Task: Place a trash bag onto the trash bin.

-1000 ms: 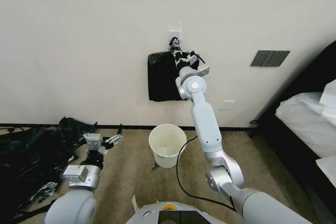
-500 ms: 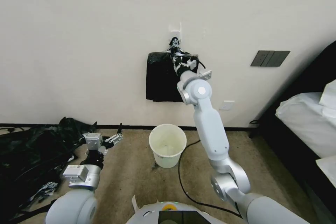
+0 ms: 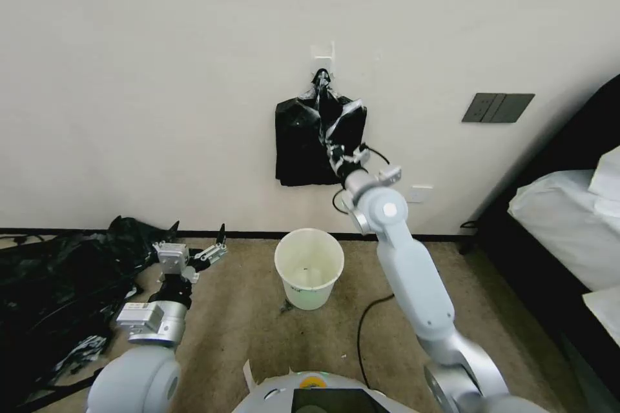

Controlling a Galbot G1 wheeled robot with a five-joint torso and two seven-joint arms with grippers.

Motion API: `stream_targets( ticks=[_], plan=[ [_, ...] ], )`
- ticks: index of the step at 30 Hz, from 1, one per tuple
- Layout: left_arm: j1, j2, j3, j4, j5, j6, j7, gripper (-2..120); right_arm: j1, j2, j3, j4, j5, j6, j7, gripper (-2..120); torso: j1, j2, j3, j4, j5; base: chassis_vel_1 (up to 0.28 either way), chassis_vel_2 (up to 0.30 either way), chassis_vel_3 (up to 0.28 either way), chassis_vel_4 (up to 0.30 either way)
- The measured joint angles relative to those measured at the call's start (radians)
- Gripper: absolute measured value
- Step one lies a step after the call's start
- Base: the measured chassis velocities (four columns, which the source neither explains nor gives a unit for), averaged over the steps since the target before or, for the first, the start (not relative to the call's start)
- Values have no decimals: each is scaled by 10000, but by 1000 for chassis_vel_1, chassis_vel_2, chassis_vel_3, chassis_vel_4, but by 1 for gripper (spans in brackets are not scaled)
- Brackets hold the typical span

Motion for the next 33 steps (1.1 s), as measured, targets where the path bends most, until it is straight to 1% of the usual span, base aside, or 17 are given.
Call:
stream_targets(
  ticks=[12,18,22,33],
  plan=[
    [-88,12,20,52,-24,-31,26,100,-1883,-491,67,1447,-59,-42,-65,0,0,-1,0,0,-1,0,0,0,0],
    [-112,-28,19,60,-30,-53,34,100,-2396,-524,45,1732,-98,-57,-65,0,0,-1,0,1,-2,0,0,0,0],
    [-109,-7,-19,55,-57,-63,40,100,-3002,-536,-1,1917,-345,-150,-139,0,0,-1,0,0,-2,0,0,0,0],
    [-181,4,41,70,-79,-69,49,100,-4082,-464,-117,2213,-928,-201,-465,0,0,-1,0,1,-2,0,0,0,0]
  ],
)
